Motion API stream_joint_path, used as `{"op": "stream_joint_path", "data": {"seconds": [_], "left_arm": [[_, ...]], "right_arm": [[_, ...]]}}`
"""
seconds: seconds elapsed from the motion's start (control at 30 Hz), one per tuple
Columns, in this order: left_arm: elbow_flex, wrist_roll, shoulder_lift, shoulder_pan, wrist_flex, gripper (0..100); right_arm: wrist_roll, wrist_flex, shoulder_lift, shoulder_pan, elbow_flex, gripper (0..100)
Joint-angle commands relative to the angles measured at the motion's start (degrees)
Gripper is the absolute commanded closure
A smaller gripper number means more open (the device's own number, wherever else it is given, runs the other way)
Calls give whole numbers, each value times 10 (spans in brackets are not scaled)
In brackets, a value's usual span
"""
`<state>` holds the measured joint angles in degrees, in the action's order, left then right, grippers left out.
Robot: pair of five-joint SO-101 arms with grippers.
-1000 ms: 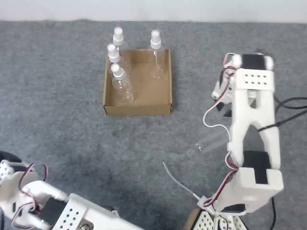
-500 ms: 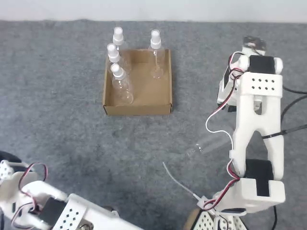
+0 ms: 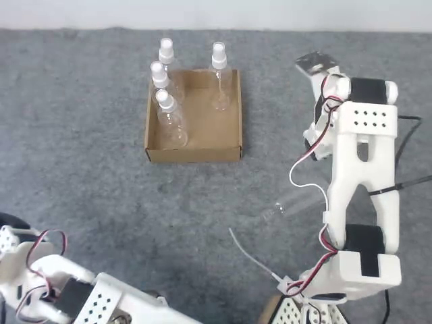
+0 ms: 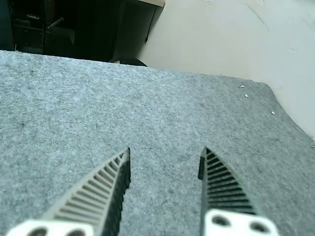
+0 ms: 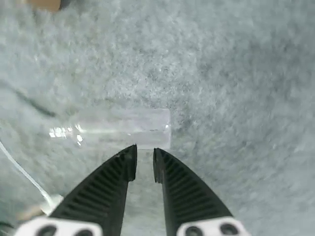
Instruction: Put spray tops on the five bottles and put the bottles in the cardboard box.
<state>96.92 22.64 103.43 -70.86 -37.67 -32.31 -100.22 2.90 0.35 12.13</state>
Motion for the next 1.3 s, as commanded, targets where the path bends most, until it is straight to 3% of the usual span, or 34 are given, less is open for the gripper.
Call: {"op": "stream_joint_path", "data": {"seconds": [0.0,0.3,0.5,0.7,0.87,1.03,1.27], "left_arm": [[-3,-3,-4,4,14,791],[-3,-3,-4,4,14,791],[-3,-3,-4,4,14,791],[-3,-4,-4,39,4,791],[-3,-4,-4,41,2,791],[-3,-4,-4,41,2,790],[-3,-4,-4,42,2,790]], "right_arm": [[-105,-17,-36,-22,-18,991],[-276,-22,-42,-46,-102,991],[-324,-18,-40,-47,-109,987],[-347,-23,-41,-47,-109,832],[-462,-22,-42,-45,-137,697],[-545,-17,-42,-47,-177,680],[-580,29,-36,-58,-207,680]]}}
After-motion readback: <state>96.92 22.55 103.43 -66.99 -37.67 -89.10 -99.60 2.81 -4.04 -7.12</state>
